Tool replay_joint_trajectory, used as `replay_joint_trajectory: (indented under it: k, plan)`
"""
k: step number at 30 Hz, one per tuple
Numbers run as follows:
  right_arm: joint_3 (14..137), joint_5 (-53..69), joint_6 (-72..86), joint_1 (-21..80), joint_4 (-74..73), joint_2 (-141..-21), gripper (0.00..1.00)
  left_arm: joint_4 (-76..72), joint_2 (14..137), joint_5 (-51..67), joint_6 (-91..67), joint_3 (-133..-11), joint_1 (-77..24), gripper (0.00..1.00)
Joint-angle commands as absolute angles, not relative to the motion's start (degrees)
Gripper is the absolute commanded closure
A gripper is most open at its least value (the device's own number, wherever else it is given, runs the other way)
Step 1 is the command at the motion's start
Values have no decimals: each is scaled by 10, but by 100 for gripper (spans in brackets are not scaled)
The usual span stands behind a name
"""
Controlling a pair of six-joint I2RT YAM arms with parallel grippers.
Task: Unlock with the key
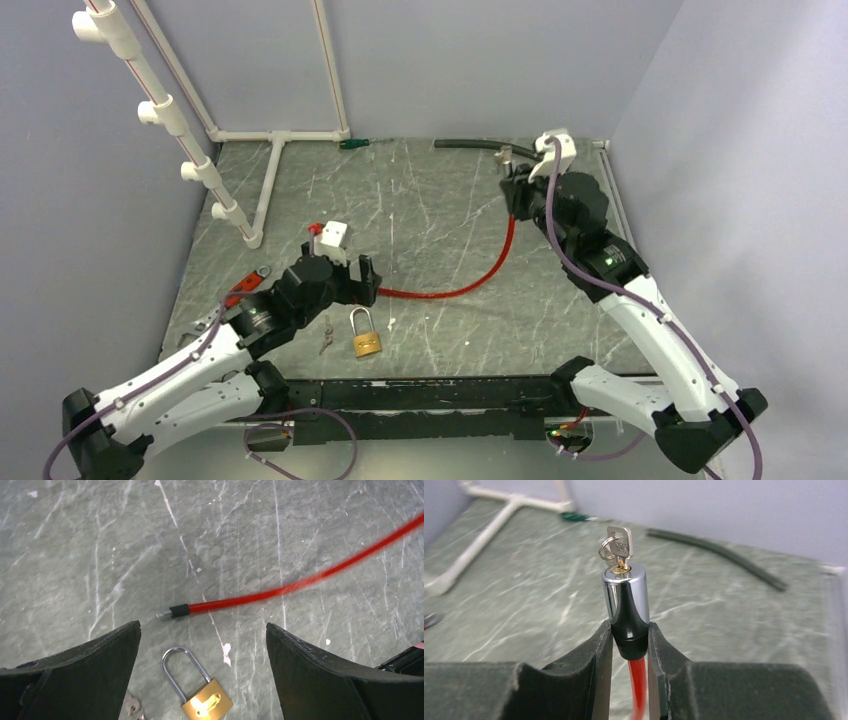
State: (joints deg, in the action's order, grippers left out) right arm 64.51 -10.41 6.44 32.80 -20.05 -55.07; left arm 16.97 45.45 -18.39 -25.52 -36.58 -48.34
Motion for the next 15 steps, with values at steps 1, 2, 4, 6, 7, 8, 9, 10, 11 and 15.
replay_joint_trajectory:
  k: [1, 2, 4, 6, 7, 8, 9, 10, 11, 15]
  plan:
    - [731, -211, -14, 267, -131, -576, 100, 285, 409, -211, -291, -402, -484, 1]
    - [748, -224, -26, 254, -129, -582, 100, 289, 398, -204, -294, -402, -484, 0]
    - [783, -248, -49, 239, -117, -591, 100, 303, 382, -183, -299, -408, -484, 1]
    - [820, -252, -69, 234, -103, -598, 100, 317, 370, -174, -302, -416, -484, 0]
    - [841, -251, -79, 232, -98, -604, 100, 323, 366, -174, -302, -420, -484, 1]
    - [865, -251, -88, 231, -97, -614, 100, 327, 363, -176, -304, -423, -484, 1]
    - [900, -247, -96, 231, -101, -624, 100, 329, 360, -175, -304, -424, -484, 1]
    - [924, -241, -105, 231, -107, -634, 100, 331, 360, -172, -304, -426, -484, 1]
    - [941, -240, -108, 231, -112, -642, 100, 334, 359, -169, -303, -430, -484, 0]
    - [917, -132, -101, 231, -113, -640, 100, 363, 367, -153, -298, -458, -484, 1]
